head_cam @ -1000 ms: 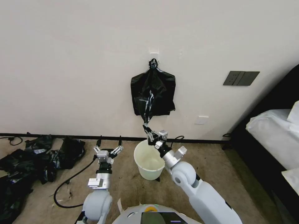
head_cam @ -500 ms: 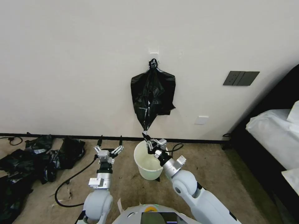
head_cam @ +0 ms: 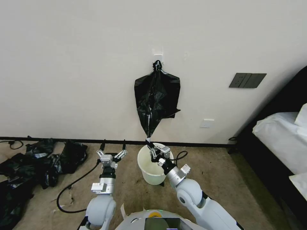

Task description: Place a trash bag onto the trash bin.

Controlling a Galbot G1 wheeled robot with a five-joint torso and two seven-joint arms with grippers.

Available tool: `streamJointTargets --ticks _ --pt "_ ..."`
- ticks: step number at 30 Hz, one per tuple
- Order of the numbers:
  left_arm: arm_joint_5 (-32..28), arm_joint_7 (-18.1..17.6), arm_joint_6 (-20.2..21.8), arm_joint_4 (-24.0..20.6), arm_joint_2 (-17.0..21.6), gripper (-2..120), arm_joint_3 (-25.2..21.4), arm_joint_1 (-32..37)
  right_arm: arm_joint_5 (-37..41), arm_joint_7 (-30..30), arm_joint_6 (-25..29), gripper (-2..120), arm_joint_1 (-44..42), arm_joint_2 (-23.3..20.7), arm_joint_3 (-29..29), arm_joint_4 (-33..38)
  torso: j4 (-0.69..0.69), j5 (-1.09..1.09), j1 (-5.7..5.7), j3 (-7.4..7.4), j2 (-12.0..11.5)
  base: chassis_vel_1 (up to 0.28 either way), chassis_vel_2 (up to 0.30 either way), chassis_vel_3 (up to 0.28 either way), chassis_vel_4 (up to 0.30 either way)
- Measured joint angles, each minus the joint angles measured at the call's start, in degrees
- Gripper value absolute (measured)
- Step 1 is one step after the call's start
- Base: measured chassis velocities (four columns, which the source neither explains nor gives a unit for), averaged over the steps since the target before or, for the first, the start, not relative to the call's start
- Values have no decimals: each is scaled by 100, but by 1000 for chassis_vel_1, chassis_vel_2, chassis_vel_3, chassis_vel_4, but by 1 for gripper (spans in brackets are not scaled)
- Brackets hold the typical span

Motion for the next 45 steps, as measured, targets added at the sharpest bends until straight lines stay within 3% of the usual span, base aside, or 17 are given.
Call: streamJointTargets --ticks 7,15,20,23,24,27,31,38,45 --pt "-6 -4 19 -88 52 100 50 -19 -50 88 3 0 125 123 26 -19 0 0 0 0 0 0 0 0 0" --pt "-266 -3 439 -428 499 100 67 -373 194 335 -223 0 605 541 306 10 0 -1 0 0 0 0 0 0 0" --pt "-666 4 724 -712 1024 100 106 -593 188 417 -271 0 830 714 522 -129 1 -2 1 1 0 0 0 0 0" --pt "-1109 11 971 -969 1669 100 166 -862 33 435 -264 0 875 748 639 -222 0 -1 1 1 0 0 0 0 0" --pt "-1109 11 971 -969 1669 100 166 -862 33 435 -264 0 875 748 639 -222 0 -1 1 1 0 0 0 0 0" --pt "-1538 14 1177 -1086 2319 100 243 -1238 -102 435 -247 0 840 751 681 -230 -1 0 1 1 0 0 0 0 0" --pt "-1732 16 1250 -1081 2736 100 307 -1518 -211 433 -236 0 774 759 692 -213 -2 0 1 1 0 0 0 0 0" --pt "-1972 -7 1327 -1024 2836 100 346 -1636 -347 428 -238 0 604 715 744 -122 0 0 1 0 0 0 0 0 0" --pt "-1985 -19 1326 -965 2611 100 320 -1551 -457 414 -275 24 401 532 846 64 0 0 1 0 0 0 0 0 0"
